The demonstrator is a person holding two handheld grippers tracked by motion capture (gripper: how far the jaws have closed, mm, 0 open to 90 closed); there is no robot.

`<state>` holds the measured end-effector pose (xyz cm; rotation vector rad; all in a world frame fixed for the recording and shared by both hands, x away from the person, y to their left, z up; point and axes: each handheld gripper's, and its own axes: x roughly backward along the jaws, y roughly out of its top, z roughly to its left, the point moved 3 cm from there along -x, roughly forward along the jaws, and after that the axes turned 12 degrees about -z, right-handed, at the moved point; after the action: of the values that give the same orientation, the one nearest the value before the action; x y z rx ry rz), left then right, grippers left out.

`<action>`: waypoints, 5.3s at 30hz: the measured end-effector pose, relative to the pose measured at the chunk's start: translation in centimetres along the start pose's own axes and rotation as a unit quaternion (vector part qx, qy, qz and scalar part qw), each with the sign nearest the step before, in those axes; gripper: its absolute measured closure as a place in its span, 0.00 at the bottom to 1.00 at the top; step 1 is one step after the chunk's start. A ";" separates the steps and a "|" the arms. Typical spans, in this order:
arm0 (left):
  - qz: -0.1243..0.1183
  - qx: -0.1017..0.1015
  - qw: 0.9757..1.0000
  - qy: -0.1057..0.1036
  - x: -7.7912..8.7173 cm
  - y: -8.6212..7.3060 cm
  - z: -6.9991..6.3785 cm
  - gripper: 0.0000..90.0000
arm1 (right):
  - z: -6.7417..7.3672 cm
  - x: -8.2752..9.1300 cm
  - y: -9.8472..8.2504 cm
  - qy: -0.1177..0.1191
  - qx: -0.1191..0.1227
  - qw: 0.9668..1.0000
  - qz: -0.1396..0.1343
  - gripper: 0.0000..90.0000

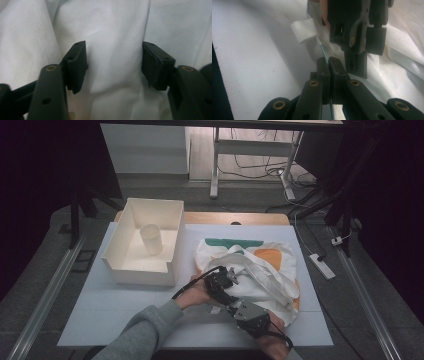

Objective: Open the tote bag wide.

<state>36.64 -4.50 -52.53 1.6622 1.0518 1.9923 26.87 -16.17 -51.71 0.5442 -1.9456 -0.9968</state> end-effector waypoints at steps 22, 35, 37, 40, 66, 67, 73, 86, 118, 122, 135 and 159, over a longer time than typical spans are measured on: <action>-0.069 0.033 0.997 -0.031 4.9 1.0 -0.2 0.95 | 1.6 2.9 2.9 0.040 -0.005 0.998 -0.044 0.97; -0.102 0.045 0.994 0.000 6.4 0.8 0.0 0.64 | 2.3 2.0 2.0 0.098 -0.024 0.995 -0.023 0.97; -0.109 0.048 0.993 0.019 6.8 1.1 0.5 0.60 | 2.3 1.7 1.7 0.103 -0.027 0.994 -0.017 0.97; -0.102 0.050 0.992 0.052 6.6 1.3 1.5 0.55 | 2.5 1.4 1.4 0.111 -0.028 0.993 -0.010 0.97; -0.058 0.060 0.987 0.135 3.7 0.8 6.4 0.70 | 3.0 0.8 0.7 0.123 -0.014 0.992 0.001 0.97; -0.058 0.058 0.987 0.142 3.5 0.7 6.6 0.78 | 3.0 0.8 0.7 0.125 -0.014 0.992 0.001 0.97; -0.108 0.085 0.979 0.153 4.0 0.4 7.3 0.91 | 3.4 1.1 1.0 0.137 -0.002 0.991 0.003 0.97; -0.138 0.093 0.970 0.176 4.9 0.7 7.1 0.91 | 5.0 1.6 1.4 0.181 0.002 0.983 0.018 0.97; -0.129 0.105 0.977 0.137 5.1 -0.3 7.1 0.90 | -9.4 1.2 1.0 -0.079 -0.076 0.991 0.073 0.67; -0.127 0.102 0.977 0.137 5.2 -0.3 7.0 0.90 | -10.2 0.7 1.1 -0.057 -0.088 0.993 0.061 0.94; -0.164 0.104 0.973 0.126 6.5 0.2 6.6 0.89 | -14.8 2.9 3.9 -0.170 -0.065 0.983 -0.008 0.96; -0.120 0.081 0.979 0.144 2.6 -0.1 6.7 0.87 | -20.6 -3.6 -1.6 -0.182 -0.087 0.978 0.052 0.96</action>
<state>42.31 -0.56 -50.50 1.2687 1.4771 2.0693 46.17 -23.65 -48.39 0.1652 -2.1514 -1.2514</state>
